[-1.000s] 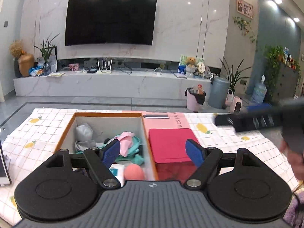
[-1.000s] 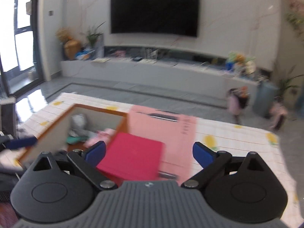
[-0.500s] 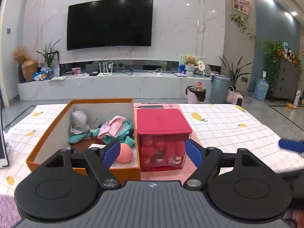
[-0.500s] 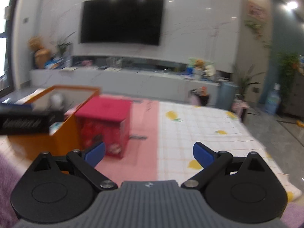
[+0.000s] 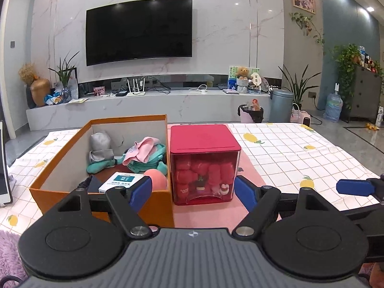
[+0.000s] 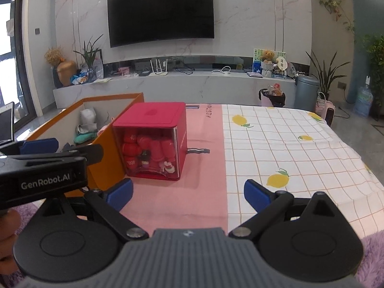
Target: Organize soft objects
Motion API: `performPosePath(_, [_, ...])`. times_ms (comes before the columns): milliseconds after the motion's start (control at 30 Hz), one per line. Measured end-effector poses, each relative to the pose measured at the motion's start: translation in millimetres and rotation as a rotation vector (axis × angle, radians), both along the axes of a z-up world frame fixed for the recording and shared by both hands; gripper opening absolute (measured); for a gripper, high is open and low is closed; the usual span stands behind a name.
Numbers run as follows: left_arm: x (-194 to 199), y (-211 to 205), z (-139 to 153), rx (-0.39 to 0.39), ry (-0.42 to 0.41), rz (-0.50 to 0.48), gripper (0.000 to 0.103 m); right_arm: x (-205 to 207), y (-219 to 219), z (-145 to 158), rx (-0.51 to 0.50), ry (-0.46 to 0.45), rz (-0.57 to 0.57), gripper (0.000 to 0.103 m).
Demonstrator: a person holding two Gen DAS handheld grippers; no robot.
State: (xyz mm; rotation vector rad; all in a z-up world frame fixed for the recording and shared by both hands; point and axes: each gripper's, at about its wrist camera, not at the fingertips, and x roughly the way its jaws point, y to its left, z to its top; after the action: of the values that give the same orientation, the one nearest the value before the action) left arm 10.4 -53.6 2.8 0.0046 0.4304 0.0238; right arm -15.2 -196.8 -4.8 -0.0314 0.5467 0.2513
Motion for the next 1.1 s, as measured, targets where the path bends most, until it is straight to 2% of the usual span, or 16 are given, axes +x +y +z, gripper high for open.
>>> performPosePath(100, [-5.3,-6.0,-0.6,0.032,-0.029,-0.017,0.091,-0.3,0.8,-0.6,-0.016,0.004,0.01,0.097])
performPosePath(300, [-6.2,-2.5,1.9,-0.005,-0.031,-0.023,0.091,0.9,-2.3,-0.3,0.0,0.004,0.0,0.097])
performPosePath(667, [-4.8,0.0,1.9,-0.02,-0.02,-0.014,0.091,2.4,-2.3,-0.6,-0.004,0.018,-0.012,0.097])
performPosePath(1100, [-5.1,-0.6,0.6,-0.007,-0.026,-0.003,0.091,4.5,-2.9,-0.6,-0.005,0.03,-0.009,0.097])
